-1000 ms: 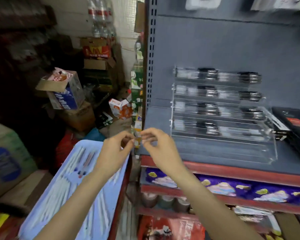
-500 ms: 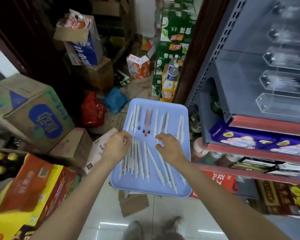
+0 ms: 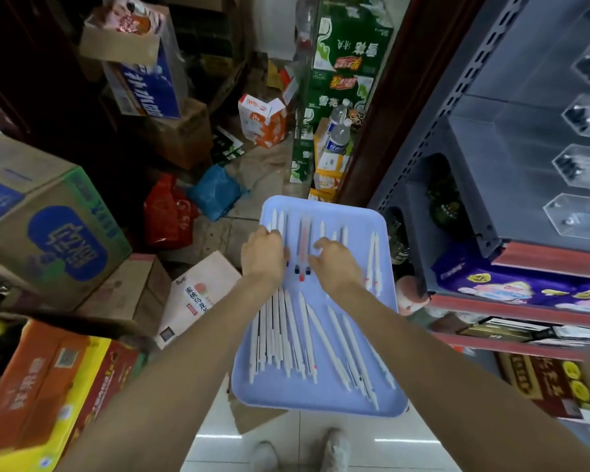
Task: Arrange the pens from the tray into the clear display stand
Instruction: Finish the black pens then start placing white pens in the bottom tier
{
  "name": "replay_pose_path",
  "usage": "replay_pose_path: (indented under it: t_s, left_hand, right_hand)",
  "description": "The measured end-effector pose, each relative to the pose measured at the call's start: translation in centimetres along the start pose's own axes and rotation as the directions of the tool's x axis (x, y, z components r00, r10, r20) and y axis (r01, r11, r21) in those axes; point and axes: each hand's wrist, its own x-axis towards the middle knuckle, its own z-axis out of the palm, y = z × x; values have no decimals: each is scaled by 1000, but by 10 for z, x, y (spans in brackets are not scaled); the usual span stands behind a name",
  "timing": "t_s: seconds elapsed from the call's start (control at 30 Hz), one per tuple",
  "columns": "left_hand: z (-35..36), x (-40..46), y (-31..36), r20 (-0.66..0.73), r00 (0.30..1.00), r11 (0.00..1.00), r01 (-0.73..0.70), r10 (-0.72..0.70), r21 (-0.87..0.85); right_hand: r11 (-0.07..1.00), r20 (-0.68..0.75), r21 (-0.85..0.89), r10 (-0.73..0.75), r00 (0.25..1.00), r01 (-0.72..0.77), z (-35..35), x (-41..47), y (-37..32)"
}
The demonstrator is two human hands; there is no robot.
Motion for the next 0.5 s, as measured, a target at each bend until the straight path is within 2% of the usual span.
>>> replay_pose_path:
  t_s: [0.1,0.2,0.37,0.5]
  left_hand:
    - [2,10,6,-31,999,1000,16,-15,3]
    - [5,18,11,-1,999,998,47,-47,-33]
    - [7,27,14,81,988,974,143,-131,-178]
    - [2,36,16,136,983,979,144,-125,-143]
  right_hand:
    - [995,24,-39,97,995,-96,8,11,-9]
    - [982,35,11,188,982,-188,14,21,-11]
    - [973,62,90,208,976,-213,17,29,-11]
    - [955,121,174,221,968,-240,16,36,-9]
